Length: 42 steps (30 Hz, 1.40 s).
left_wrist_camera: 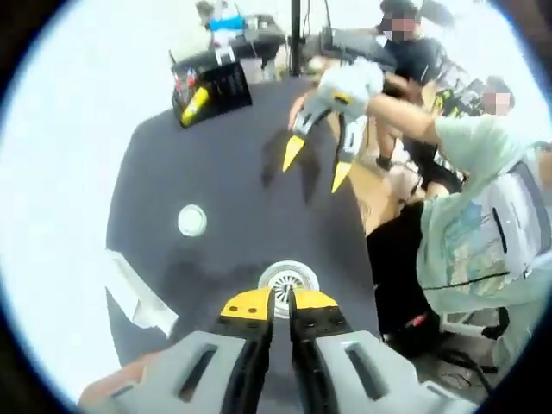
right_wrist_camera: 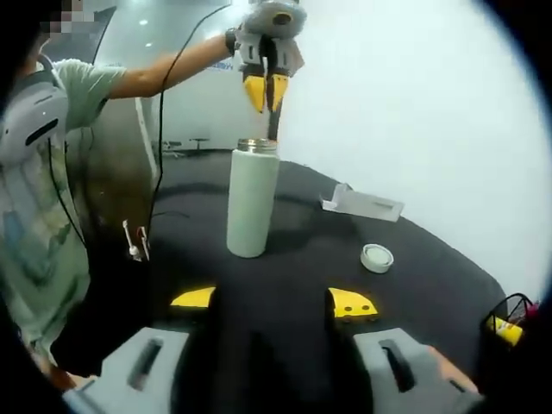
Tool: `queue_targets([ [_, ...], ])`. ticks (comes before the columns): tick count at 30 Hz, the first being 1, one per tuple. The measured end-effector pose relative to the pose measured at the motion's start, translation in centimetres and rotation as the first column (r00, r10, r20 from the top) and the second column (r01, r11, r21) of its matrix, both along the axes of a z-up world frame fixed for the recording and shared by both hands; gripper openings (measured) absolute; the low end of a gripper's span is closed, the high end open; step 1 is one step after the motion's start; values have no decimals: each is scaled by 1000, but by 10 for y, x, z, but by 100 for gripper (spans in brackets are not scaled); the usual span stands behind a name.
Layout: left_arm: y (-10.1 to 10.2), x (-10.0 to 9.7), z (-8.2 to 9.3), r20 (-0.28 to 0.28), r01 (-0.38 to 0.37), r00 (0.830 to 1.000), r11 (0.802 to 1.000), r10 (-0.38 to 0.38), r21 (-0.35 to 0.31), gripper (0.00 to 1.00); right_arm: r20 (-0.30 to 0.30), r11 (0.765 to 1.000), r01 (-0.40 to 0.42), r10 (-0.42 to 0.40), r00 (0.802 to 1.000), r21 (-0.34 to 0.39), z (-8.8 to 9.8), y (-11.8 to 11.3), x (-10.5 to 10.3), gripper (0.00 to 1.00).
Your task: Assemble the cup parts correctly, then place the assembled cup into the box.
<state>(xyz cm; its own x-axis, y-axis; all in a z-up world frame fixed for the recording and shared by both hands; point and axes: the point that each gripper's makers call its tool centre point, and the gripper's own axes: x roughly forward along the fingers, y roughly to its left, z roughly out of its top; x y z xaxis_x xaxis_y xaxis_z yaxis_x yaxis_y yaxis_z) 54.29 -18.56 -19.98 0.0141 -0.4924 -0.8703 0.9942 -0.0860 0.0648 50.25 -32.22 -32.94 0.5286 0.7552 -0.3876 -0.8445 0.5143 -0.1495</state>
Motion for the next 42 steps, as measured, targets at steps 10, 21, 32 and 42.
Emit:
queue_targets([
  [10, 26, 6, 41, -44, -59, 998, 882, 44, -467, 24, 45, 990, 127, -130, 991, 65, -7, -15, 51, 46],
  [21, 63, 18, 54, -134, -134, 990, 636, 49, -760, 54, 16, 959, 254, -259, 966, 128, -31, -13, 132, 48],
  [32, 95, 38, 58, -143, -170, 985, 385, 97, -907, 72, 48, 932, 323, -334, 941, 164, -35, -9, 200, 52],
  [42, 104, 54, 24, -202, -235, 971, 395, 125, -888, 68, -33, 924, 357, -356, 934, 141, -60, 2, 229, 54],
])
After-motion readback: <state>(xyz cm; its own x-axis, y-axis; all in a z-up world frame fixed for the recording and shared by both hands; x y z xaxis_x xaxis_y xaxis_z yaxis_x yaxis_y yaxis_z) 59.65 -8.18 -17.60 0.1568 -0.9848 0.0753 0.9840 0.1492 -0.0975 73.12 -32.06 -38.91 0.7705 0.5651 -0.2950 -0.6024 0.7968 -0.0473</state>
